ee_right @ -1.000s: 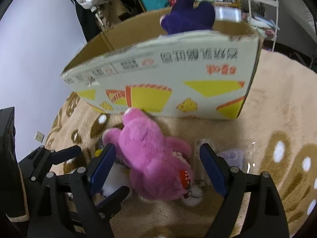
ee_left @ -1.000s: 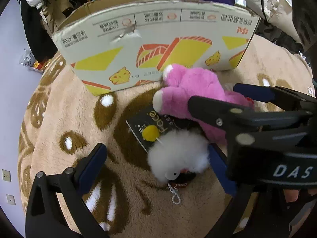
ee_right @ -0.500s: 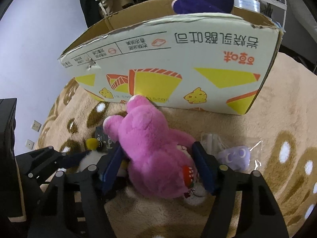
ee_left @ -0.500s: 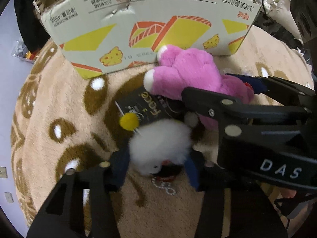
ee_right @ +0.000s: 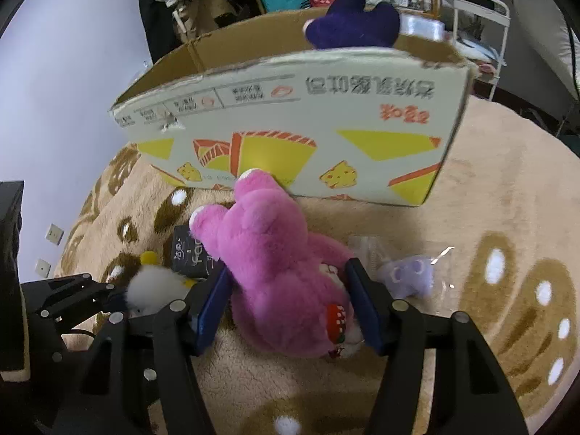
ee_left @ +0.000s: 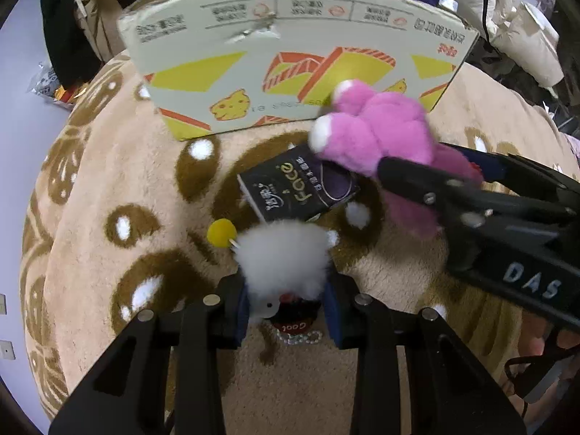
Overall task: Organize soft objects
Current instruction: 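Lift the white fluffy plush with the left tool while the right tool lifts the pink bear over the box, then lower both plushes into the box and open both tools, then move the left tool toward the black Face tissue pack while the right tool approaches the clear bag, then close the left tool on the black Face pack while the right tool closes on the bagged purple toy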
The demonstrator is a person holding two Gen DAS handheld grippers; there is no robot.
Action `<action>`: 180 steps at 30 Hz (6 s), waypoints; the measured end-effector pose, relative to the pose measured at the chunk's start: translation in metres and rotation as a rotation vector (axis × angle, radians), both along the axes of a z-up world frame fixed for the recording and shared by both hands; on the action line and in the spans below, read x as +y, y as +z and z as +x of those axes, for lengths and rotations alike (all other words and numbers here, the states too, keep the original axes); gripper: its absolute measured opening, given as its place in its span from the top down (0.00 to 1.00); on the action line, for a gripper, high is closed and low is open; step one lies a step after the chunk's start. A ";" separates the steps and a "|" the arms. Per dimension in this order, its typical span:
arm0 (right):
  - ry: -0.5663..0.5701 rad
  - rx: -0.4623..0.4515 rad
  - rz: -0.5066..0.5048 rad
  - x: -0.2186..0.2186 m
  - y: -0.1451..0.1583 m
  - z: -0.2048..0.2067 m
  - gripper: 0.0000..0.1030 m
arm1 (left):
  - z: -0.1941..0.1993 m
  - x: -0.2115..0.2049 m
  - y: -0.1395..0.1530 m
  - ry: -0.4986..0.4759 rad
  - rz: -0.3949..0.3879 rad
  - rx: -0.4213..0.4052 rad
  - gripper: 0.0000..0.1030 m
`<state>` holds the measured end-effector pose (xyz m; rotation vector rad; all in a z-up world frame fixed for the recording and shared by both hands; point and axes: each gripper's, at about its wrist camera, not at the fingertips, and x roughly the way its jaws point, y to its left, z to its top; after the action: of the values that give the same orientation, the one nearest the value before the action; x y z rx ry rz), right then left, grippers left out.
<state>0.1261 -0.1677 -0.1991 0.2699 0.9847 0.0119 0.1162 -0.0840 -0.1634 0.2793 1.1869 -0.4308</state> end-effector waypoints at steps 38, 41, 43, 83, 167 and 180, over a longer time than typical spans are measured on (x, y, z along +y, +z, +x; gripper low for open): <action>-0.113 -0.407 -0.091 -0.027 0.141 -0.030 0.35 | 0.011 0.021 0.158 0.033 -0.178 -0.560 0.68; -0.132 -0.443 -0.084 -0.039 0.152 -0.025 0.35 | 0.022 0.017 0.170 0.029 -0.184 -0.606 0.68; -0.138 -0.461 -0.084 -0.045 0.156 -0.020 0.35 | 0.030 0.011 0.177 0.014 -0.180 -0.633 0.68; -0.071 -0.383 -0.028 -0.051 0.108 0.059 0.28 | 0.074 0.029 0.135 0.205 -0.195 -0.567 0.08; -0.181 -0.023 -0.026 -0.058 0.006 0.012 0.00 | 0.021 -0.023 0.029 0.021 -0.068 -0.286 0.04; -0.184 0.063 -0.015 -0.060 -0.021 0.018 0.00 | 0.029 -0.040 -0.001 -0.002 0.005 -0.234 0.04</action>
<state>0.1438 -0.2280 -0.2203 0.3481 1.0190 -0.1729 0.1450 -0.1244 -0.1646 0.3263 0.9586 -0.3862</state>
